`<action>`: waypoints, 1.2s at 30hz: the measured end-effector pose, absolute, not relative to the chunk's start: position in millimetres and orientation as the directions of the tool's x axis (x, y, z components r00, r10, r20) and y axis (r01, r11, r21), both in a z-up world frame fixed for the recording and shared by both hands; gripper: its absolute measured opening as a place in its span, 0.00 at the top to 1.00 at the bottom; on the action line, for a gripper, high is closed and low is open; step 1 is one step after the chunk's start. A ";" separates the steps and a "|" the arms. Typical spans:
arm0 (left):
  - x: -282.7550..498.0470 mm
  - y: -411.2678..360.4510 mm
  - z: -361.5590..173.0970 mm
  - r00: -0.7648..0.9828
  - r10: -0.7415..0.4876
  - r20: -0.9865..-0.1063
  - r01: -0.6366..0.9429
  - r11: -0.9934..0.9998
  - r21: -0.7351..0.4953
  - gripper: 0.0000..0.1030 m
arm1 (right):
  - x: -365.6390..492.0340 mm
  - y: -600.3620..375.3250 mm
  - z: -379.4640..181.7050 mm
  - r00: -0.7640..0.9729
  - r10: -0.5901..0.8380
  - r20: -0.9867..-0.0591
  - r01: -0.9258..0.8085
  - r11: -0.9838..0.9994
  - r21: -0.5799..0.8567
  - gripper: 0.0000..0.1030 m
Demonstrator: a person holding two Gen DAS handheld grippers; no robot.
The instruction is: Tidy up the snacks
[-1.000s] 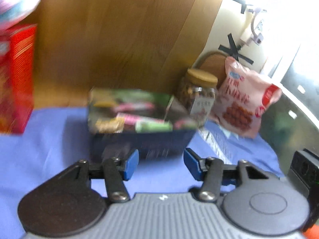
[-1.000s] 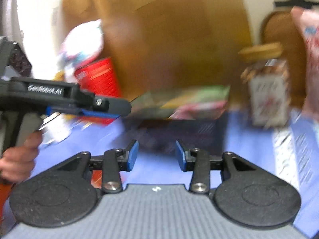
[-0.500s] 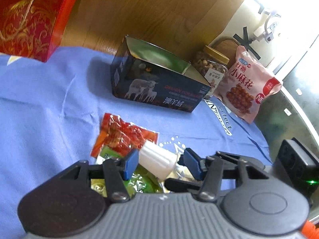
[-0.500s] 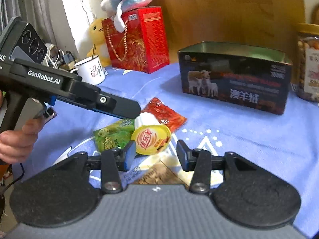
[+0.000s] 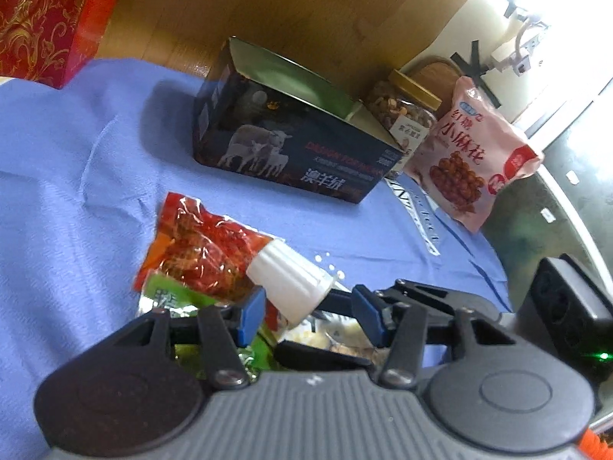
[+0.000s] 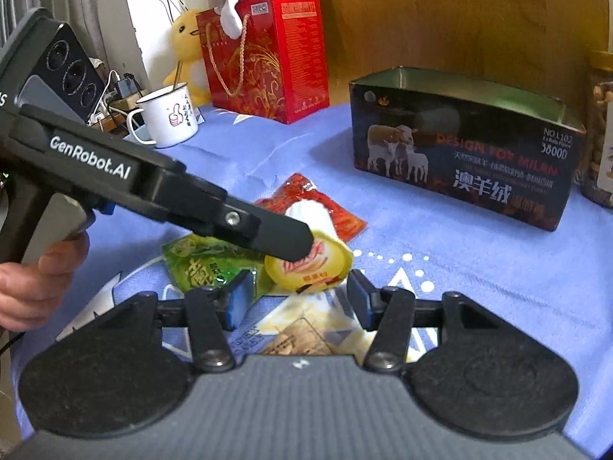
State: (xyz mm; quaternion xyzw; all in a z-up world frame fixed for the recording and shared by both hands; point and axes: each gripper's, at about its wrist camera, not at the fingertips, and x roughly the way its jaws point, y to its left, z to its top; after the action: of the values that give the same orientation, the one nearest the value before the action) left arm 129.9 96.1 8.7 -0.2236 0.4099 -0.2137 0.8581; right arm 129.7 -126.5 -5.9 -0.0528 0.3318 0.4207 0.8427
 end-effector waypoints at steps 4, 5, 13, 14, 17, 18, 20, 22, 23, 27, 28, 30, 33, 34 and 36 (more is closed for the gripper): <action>135.0 92.7 6.6 0.572 -0.548 -0.610 0.174 0.808 -0.562 0.52 | 132.0 -131.3 -5.9 0.436 0.677 -0.593 -0.728 0.652 0.209 0.54; 135.6 91.9 6.9 0.574 -0.548 -0.609 0.176 0.808 -0.562 0.52 | 132.1 -132.5 -6.0 0.437 0.678 -0.591 -0.726 0.654 0.213 0.54; 140.4 94.2 7.2 0.590 -0.530 -0.609 0.169 0.819 -0.549 0.54 | 130.8 -133.1 -2.8 0.468 0.655 -0.593 -0.741 0.657 0.140 0.42; 140.6 95.7 8.2 0.593 -0.534 -0.603 0.171 0.815 -0.554 0.54 | 132.4 -133.2 -2.2 0.474 0.652 -0.591 -0.738 0.661 0.138 0.42; 143.9 93.0 7.7 0.580 -0.550 -0.601 0.180 0.806 -0.564 0.57 | 138.7 -130.3 -1.4 0.472 0.657 -0.587 -0.742 0.656 0.137 0.42; 144.7 89.8 7.4 0.581 -0.541 -0.608 0.179 0.814 -0.553 0.59 | 140.3 -127.8 -2.2 0.464 0.661 -0.590 -0.749 0.649 0.137 0.44; 144.9 84.0 9.0 0.588 -0.512 -0.626 0.181 0.838 -0.515 0.60 | 140.6 -124.1 -3.7 0.465 0.662 -0.588 -0.751 0.647 0.134 0.50; 144.3 83.0 14.4 0.589 -0.523 -0.616 0.192 0.831 -0.523 0.60 | 139.4 -125.6 -3.1 0.485 0.655 -0.580 -0.739 0.661 0.128 0.56; 144.4 82.9 18.1 0.592 -0.533 -0.605 0.202 0.825 -0.528 0.60 | 138.7 -128.4 -1.8 0.489 0.658 -0.572 -0.735 0.664 0.136 0.56; 149.0 79.7 36.9 0.609 -0.561 -0.560 0.250 0.806 -0.536 0.60 | 134.8 -140.4 10.9 0.534 0.668 -0.519 -0.722 0.679 0.131 0.56; 151.5 77.3 42.9 0.618 -0.559 -0.553 0.260 0.808 -0.528 0.60 | 135.0 -142.4 14.9 0.547 0.668 -0.505 -0.719 0.684 0.124 0.56; 160.9 74.4 55.3 0.637 -0.549 -0.541 0.269 0.817 -0.510 0.60 | 138.2 -145.1 22.9 0.575 0.666 -0.475 -0.711 0.694 0.112 0.56; 180.4 72.9 72.0 0.668 -0.528 -0.524 0.275 0.830 -0.486 0.60 | 154.5 -143.2 34.4 0.616 0.660 -0.431 -0.693 0.713 0.101 0.56; 190.6 73.5 77.5 0.679 -0.519 -0.519 0.274 0.835 -0.477 0.60 | 161.9 -141.7 37.8 0.628 0.657 -0.416 -0.686 0.721 0.102 0.56; 210.3 74.4 84.1 0.696 -0.497 -0.519 0.263 0.848 -0.460 0.60 | 180.9 -137.0 43.5 0.650 0.652 -0.389 -0.672 0.733 0.107 0.56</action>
State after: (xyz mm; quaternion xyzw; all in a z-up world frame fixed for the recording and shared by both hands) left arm 210.3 74.4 84.1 -0.1781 0.3285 -0.2103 0.9034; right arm 180.9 -137.0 43.5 -0.0233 0.2049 0.3645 0.9081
